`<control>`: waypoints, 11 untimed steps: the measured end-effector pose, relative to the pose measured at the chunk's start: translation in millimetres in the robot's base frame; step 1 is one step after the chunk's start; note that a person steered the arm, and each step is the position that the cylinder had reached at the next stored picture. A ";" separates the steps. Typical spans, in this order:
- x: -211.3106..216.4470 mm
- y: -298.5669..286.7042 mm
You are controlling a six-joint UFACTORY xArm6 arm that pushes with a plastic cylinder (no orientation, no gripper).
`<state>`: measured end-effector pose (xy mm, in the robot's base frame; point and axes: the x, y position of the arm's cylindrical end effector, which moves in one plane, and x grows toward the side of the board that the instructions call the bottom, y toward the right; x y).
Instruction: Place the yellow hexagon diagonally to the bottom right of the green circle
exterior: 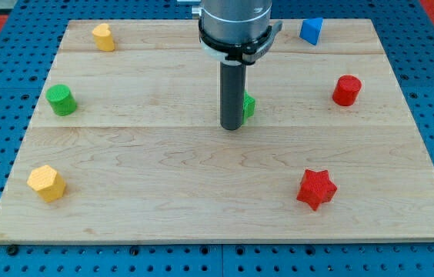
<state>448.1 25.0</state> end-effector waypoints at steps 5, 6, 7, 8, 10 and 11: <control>36.2 -32.5; 131.8 -139.4; 143.5 -271.3; 93.7 -253.5; 49.9 -169.2; 42.9 -172.8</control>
